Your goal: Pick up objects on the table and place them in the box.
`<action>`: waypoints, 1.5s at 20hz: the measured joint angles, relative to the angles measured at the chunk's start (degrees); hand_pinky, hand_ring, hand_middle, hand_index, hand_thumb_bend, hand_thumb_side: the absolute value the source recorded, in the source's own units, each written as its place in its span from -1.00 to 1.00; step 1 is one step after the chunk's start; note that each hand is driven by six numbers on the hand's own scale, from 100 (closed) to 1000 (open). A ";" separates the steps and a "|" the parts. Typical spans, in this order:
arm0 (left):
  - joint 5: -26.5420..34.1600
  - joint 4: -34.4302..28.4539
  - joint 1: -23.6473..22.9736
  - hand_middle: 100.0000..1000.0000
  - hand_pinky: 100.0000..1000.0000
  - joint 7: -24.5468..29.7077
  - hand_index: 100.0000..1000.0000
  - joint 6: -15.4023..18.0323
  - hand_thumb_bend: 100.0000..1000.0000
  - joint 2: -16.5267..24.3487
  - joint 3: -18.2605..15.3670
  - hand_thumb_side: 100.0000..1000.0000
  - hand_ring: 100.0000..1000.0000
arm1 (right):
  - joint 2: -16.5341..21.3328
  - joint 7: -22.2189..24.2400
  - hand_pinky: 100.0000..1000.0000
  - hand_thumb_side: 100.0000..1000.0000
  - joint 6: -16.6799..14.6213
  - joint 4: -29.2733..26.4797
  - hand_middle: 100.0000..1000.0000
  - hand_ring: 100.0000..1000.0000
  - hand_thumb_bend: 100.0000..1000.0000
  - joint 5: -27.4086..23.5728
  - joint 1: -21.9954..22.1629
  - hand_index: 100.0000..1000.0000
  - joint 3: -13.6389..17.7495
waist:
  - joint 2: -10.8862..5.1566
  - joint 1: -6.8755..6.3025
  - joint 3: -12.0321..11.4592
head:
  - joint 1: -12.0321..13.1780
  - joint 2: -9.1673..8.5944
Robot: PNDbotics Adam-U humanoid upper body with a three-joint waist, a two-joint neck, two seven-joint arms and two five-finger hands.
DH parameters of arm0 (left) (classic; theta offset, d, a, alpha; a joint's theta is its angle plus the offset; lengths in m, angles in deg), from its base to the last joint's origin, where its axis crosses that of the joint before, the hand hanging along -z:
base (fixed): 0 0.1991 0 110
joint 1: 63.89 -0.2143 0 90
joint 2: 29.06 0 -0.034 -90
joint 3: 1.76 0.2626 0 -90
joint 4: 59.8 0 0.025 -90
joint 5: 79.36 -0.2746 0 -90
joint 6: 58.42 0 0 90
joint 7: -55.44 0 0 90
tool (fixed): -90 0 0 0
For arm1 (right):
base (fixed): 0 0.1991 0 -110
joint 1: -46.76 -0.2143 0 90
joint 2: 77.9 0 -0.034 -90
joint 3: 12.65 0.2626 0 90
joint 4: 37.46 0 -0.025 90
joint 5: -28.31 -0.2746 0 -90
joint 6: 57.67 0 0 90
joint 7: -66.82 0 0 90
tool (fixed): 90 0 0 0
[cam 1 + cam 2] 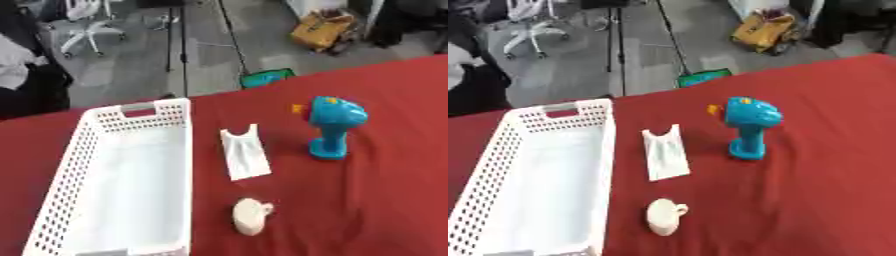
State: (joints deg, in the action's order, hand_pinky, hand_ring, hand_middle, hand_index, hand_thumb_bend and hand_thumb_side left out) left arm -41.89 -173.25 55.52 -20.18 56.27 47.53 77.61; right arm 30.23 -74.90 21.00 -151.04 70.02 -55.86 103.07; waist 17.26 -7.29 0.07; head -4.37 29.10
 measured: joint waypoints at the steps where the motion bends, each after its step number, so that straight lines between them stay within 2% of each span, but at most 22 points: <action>1: 0.01 0.00 0.00 -0.02 -0.13 0.00 0.22 0.00 -1.00 0.00 0.00 0.76 -0.05 | 0.00 0.00 0.36 0.20 0.00 0.00 -0.10 0.17 -1.00 0.00 0.00 0.31 0.00 | 0.00 0.00 0.00 | 0.05 0.00; 2: 0.01 0.00 0.00 -0.02 -0.13 0.00 0.22 0.00 -1.00 0.00 0.00 0.76 -0.05 | 0.00 0.00 0.36 0.21 0.00 0.00 -0.08 0.18 -1.00 0.00 0.00 0.47 0.00 | 0.00 0.00 0.00 | 0.10 0.00; 4: 0.01 0.00 0.00 -0.02 -0.13 0.00 0.22 0.00 -1.00 0.00 0.00 0.76 -0.05 | 0.00 0.00 0.36 0.23 0.01 0.00 -0.08 0.17 -1.00 0.00 -0.01 0.44 0.01 | 0.00 0.00 0.00 | 0.17 0.00; 5: 0.02 0.00 0.00 -0.02 -0.13 0.00 0.22 0.00 -1.00 0.00 0.00 0.76 -0.05 | 0.00 0.00 0.36 0.23 0.01 0.00 -0.09 0.17 -1.00 0.00 -0.01 0.29 0.01 | 0.00 0.00 0.00 | 0.23 0.00; 6: 0.03 0.00 0.00 -0.02 -0.13 0.00 0.22 0.00 -1.00 0.00 0.00 0.76 -0.05 | 0.00 0.00 0.35 0.24 0.01 0.00 -0.11 0.17 -1.00 0.00 -0.01 -0.01 0.02 | 0.00 0.00 0.00 | 0.26 0.00; 7: 0.03 0.00 0.00 -0.02 -0.13 0.00 0.22 0.00 -1.00 0.00 0.00 0.76 -0.05 | 0.00 0.00 0.35 0.24 0.01 0.00 -0.11 0.17 -1.00 0.00 -0.01 -0.01 0.02 | 0.00 0.00 0.01 | 0.27 -0.01; 8: 0.04 0.00 0.00 -0.02 -0.13 0.00 0.22 0.00 -1.00 0.00 0.00 0.76 -0.05 | 0.00 0.00 0.35 0.22 0.01 0.00 -0.13 0.17 -1.00 0.00 -0.01 -0.18 0.03 | 0.00 0.00 0.02 | 0.28 -0.01; 9: 0.05 0.00 0.00 -0.02 -0.13 0.00 0.22 0.00 -1.00 0.00 0.00 0.76 -0.05 | 0.00 0.00 0.36 0.23 0.01 0.00 -0.12 0.17 -1.00 0.00 -0.01 -0.17 0.04 | 0.00 0.00 0.03 | 0.29 -0.01; 10: 0.06 0.00 0.00 -0.02 -0.12 0.00 0.24 0.00 -1.00 0.00 0.00 0.76 -0.04 | 0.00 0.00 0.38 0.27 0.01 0.00 -0.07 0.20 -1.00 0.00 -0.01 0.05 0.04 | 0.00 0.00 0.03 | 0.29 -0.01; 11: 0.06 0.00 0.00 0.00 -0.12 0.00 0.25 0.00 -1.00 0.00 0.00 0.76 -0.04 | 0.00 0.00 0.39 0.29 0.01 0.00 -0.04 0.22 -1.00 0.00 -0.01 0.12 0.04 | 0.00 0.00 0.03 | 0.28 -0.01; 12: 0.06 0.00 0.00 0.14 -0.05 0.00 0.36 0.00 -1.00 0.00 0.00 0.79 0.08 | 0.00 0.00 0.49 0.50 0.02 0.00 0.20 0.37 -1.00 -0.01 -0.01 0.41 0.04 | 0.00 0.00 0.03 | 0.26 0.00; 13: 0.06 0.00 0.00 0.14 -0.05 0.00 0.36 0.00 -1.00 0.00 0.00 0.78 0.08 | 0.00 0.00 0.49 0.50 0.04 0.00 0.20 0.37 -1.00 -0.04 0.00 0.41 -0.03 | 0.00 0.02 0.03 | 0.24 0.04; 15: 0.06 0.00 0.00 0.36 0.08 -0.04 0.51 0.01 -1.00 0.00 0.00 0.80 0.25 | 0.16 -0.05 0.52 0.75 0.37 0.00 0.43 0.49 -1.00 -0.33 0.19 0.61 -0.59 | 0.00 0.12 0.00 | 0.20 0.13; 16: 0.06 0.00 0.00 0.40 0.11 -0.13 0.54 0.03 -1.00 0.00 0.00 0.82 0.29 | 0.52 -0.05 0.51 0.67 0.73 0.00 0.46 0.52 -1.00 -0.38 0.59 0.66 -1.24 | 0.00 0.24 -0.01 | 0.14 0.22; 17: 0.06 0.00 0.00 0.43 0.14 -0.23 0.55 0.04 -1.00 0.00 0.00 0.81 0.32 | 0.95 -0.06 0.47 0.95 1.24 0.00 0.56 0.55 -1.00 -0.35 0.94 0.74 -2.05 | -0.02 0.41 -0.01 | 0.08 0.41; 18: 0.05 0.00 0.00 0.43 0.14 -0.29 0.55 0.00 -1.00 0.00 0.00 0.81 0.32 | 1.59 -0.08 0.47 0.95 1.95 0.00 0.56 0.55 -1.00 -0.19 1.26 0.74 -3.08 | -0.10 0.58 -0.01 | 0.05 0.61; 19: 0.00 0.00 0.00 0.42 0.15 -0.31 0.53 -0.02 -1.00 0.00 0.00 0.81 0.33 | 2.35 -0.09 0.41 1.00 2.82 0.00 0.65 0.57 -1.00 0.10 1.51 0.82 -4.18 | -0.19 0.76 -0.01 | 0.02 0.66; 22: -0.26 0.00 -0.01 0.41 0.15 -0.09 0.52 -0.27 -1.00 0.00 0.17 0.80 0.31 | 6.04 1.66 0.32 1.00 6.62 0.00 0.66 0.52 -1.00 1.71 1.65 0.86 -8.52 | -0.32 1.30 -0.01 | 0.06 1.15; 26: -0.74 0.00 -0.12 0.42 0.16 0.49 0.52 -0.99 -1.00 0.00 0.25 0.80 0.32 | 12.74 11.12 0.31 1.00 11.62 0.00 0.66 0.51 -1.00 2.60 -0.63 0.84 -14.26 | -0.76 2.34 -0.05 | 0.24 1.82; 30: -1.33 0.00 -0.26 0.41 0.17 1.16 0.50 -1.98 -1.00 0.00 0.55 0.80 0.31 | 18.99 21.10 0.28 1.00 13.72 0.00 0.64 0.49 -0.92 0.43 -4.41 0.83 -19.40 | -1.25 3.08 -0.15 | 0.93 3.70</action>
State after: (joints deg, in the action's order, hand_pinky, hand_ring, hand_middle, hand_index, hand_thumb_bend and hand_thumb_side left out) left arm -43.22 -173.25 55.27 -19.02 54.29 47.53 78.16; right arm 49.21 -53.81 34.72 -151.04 70.45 -60.28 83.66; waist 16.01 -4.21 -0.08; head -3.44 32.80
